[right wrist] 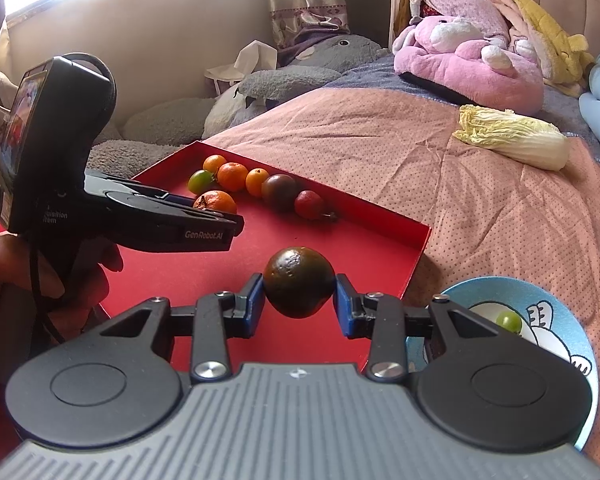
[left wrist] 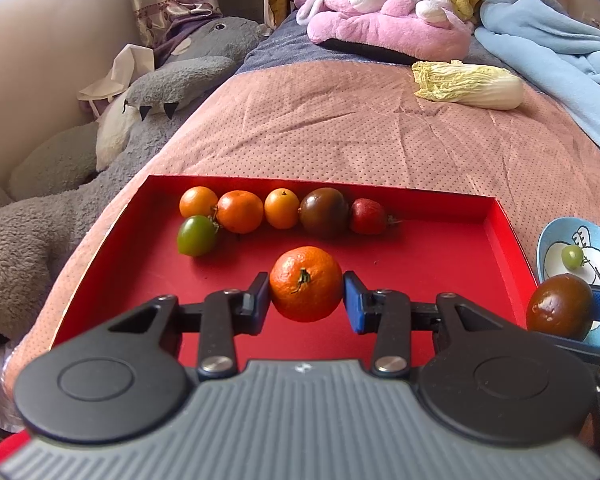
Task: Organize fruits
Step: 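Hold the dark brown tomato in the right tool while the left tool grasps an orange, then carry the dark brown tomato to the plate with the right tool while the left carries the orange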
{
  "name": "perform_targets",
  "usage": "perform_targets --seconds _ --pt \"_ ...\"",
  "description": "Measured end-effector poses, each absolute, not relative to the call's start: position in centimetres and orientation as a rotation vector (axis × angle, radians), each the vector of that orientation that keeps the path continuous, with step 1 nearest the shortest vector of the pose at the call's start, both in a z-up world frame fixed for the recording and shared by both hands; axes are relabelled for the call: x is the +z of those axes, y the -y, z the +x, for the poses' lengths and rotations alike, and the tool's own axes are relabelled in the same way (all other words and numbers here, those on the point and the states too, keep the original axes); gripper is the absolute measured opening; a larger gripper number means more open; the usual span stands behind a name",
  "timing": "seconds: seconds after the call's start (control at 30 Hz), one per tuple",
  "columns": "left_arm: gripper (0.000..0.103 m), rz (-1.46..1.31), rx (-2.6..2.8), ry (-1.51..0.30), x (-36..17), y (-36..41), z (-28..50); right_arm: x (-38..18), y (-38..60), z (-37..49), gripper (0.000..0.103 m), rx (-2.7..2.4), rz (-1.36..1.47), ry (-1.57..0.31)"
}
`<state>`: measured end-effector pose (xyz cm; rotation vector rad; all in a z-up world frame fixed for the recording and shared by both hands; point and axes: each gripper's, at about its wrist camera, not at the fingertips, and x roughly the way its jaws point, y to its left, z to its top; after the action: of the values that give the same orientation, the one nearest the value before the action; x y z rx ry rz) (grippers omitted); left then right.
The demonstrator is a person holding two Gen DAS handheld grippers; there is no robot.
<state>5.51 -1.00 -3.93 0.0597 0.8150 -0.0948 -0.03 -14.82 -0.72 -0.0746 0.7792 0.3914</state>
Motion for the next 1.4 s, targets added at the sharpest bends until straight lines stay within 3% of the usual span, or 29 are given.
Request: perform_targets --seconds 1.4 --pt "0.042 0.143 -0.191 -0.746 -3.0 5.5 2.5 -0.4 21.0 -2.3 0.043 0.317 0.007 -0.748"
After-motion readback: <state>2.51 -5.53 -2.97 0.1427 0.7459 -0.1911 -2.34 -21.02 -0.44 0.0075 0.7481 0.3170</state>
